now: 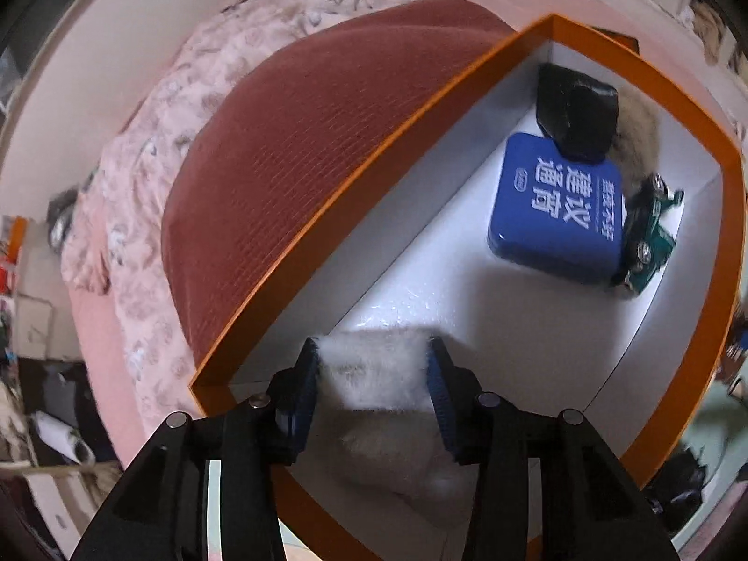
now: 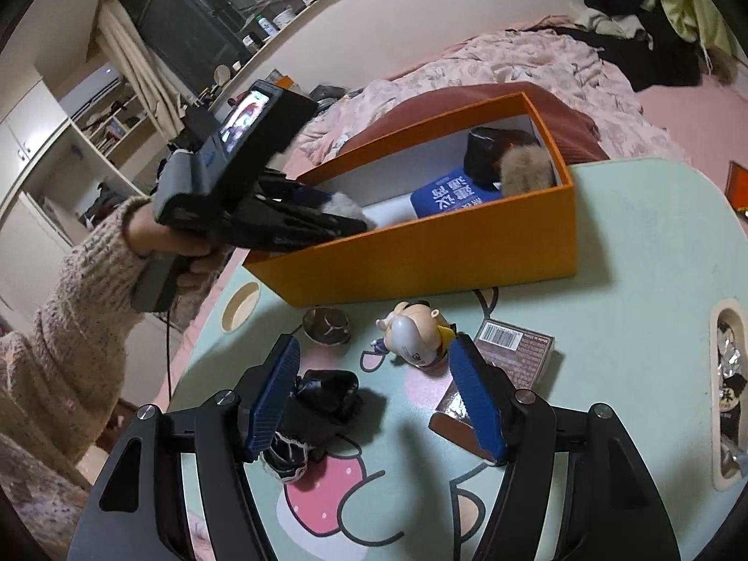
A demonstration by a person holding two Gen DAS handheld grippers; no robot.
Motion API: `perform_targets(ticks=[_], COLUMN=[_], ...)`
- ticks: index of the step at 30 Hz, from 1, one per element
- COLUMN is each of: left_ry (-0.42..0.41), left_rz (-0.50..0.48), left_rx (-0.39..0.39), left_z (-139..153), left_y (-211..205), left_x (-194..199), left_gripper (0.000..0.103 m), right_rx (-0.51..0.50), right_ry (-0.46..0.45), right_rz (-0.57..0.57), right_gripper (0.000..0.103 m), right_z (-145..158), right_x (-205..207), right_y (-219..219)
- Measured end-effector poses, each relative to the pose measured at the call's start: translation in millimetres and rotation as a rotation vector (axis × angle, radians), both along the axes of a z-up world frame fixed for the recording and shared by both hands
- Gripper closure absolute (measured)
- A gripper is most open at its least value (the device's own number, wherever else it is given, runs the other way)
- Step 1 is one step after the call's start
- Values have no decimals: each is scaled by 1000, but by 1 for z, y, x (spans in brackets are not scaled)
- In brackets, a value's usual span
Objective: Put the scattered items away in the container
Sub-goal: 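Grasp the white fluffy pompom with the left gripper and drop it on the table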
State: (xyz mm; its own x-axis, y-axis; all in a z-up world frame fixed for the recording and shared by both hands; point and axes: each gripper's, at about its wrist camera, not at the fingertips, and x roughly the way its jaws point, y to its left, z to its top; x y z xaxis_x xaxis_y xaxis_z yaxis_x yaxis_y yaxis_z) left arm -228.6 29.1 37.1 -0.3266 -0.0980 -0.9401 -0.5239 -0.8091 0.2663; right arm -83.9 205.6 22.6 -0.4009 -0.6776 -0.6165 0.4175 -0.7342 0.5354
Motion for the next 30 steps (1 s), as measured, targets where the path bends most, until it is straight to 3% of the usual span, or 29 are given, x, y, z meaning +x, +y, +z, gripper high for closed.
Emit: perform_targets(ticks=[6, 9, 14, 19, 23, 28, 30], left_ry=[17, 54, 129, 133, 81, 44, 57], left_rz=[-31, -22, 20, 34, 79, 142, 193], left_rx=[46, 151, 379, 593, 707, 754, 714], left_z=[6, 20, 70, 100, 85, 38, 16], left_y=[-1, -6, -21, -42, -59, -64, -61], left_x=[11, 20, 39, 75, 108, 145, 154], left_gripper=[66, 66, 66, 66, 66, 66, 66], right_rx=[5, 8, 15, 31, 39, 43, 44], right_ry=[-1, 1, -1, -1, -7, -10, -10], right_rz=[6, 6, 3, 3, 7, 8, 13], right_gripper=[36, 36, 36, 36, 36, 36, 36], right_z=[0, 1, 1, 2, 3, 6, 10], right_x=[1, 1, 2, 2, 3, 1, -2], right_y=[-1, -1, 0, 0, -3, -4, -6])
